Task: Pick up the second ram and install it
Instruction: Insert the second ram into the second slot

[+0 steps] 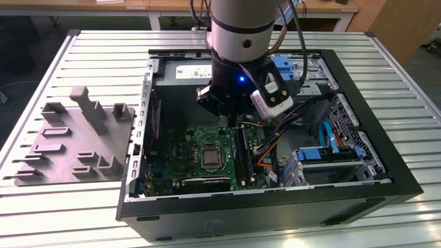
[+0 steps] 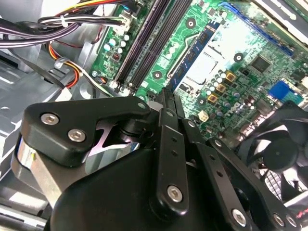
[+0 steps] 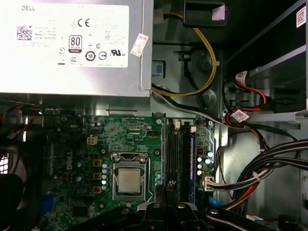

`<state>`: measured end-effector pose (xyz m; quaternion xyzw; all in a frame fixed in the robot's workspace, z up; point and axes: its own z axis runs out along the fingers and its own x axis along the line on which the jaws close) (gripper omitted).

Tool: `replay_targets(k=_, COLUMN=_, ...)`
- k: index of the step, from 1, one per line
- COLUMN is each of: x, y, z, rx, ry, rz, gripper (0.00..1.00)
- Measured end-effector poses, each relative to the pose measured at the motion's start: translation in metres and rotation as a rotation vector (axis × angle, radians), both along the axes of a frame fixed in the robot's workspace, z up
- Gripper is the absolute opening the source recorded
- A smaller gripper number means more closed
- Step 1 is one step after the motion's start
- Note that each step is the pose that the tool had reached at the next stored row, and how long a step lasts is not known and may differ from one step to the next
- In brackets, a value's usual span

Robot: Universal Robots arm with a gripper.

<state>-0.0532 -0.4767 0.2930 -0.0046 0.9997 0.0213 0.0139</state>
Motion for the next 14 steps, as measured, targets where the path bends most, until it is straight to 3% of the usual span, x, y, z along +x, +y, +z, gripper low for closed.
replay_targets(k=9, x=0.005, y=0.0000, z=-0.0132, rx=0.0001, ry=0.0000, rz=0.013, gripper=0.11)
replay_targets(k=14, x=0.007, y=0.0000, z=-0.0168, rx=-0.0009, ry=0.0001, rz=0.010, gripper=0.11)
